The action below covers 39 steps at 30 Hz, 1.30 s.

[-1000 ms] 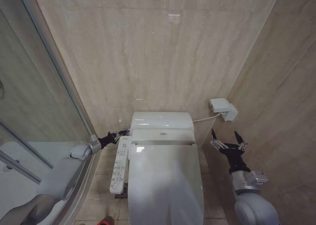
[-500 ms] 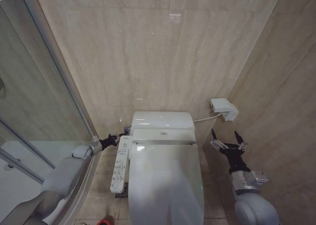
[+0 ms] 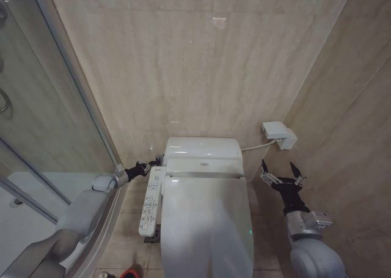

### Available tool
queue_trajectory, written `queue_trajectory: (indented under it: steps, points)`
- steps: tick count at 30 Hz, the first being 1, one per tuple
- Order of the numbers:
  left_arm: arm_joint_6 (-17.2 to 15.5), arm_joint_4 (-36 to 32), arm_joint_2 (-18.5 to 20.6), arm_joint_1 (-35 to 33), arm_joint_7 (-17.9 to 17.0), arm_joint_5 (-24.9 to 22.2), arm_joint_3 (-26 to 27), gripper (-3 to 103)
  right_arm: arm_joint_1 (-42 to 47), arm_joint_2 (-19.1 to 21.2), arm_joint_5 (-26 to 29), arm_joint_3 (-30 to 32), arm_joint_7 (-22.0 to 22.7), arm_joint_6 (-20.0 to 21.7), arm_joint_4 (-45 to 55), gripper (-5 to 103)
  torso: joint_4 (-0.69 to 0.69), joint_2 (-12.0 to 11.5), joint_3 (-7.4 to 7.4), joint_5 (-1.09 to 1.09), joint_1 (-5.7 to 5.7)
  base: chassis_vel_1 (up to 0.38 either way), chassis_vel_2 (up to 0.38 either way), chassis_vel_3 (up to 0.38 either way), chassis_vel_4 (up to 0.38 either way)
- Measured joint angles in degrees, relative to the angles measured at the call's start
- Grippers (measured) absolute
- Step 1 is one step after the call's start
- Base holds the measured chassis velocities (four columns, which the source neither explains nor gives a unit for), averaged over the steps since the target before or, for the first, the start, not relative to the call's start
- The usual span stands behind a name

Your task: Open the toilet lid, clean the toilet bowl with a toilet brush, close the toilet lid, and flush.

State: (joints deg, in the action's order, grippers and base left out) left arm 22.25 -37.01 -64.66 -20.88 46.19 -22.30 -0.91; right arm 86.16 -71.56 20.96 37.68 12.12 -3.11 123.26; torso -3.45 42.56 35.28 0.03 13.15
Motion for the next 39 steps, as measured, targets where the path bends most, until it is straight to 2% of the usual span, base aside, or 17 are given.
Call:
queue_trajectory:
  steps: [24,39]
  points:
    - [0.24,1.11,-0.99,-0.04,0.51,0.48,0.33,0,0.00,0.00,0.00,0.00,0.00,0.00,0.00,100,-0.05,-0.01,0.01,-0.04,0.03,0.000,0.000,0.000,0.000]
    - [0.15,0.84,-1.12,-0.36,0.91,0.57,0.57,0,0.00,0.00,0.00,0.00,0.00,0.00,0.00,100,-0.03,-0.01,0.01,-0.03,0.03,0.000,0.000,0.000,0.000]
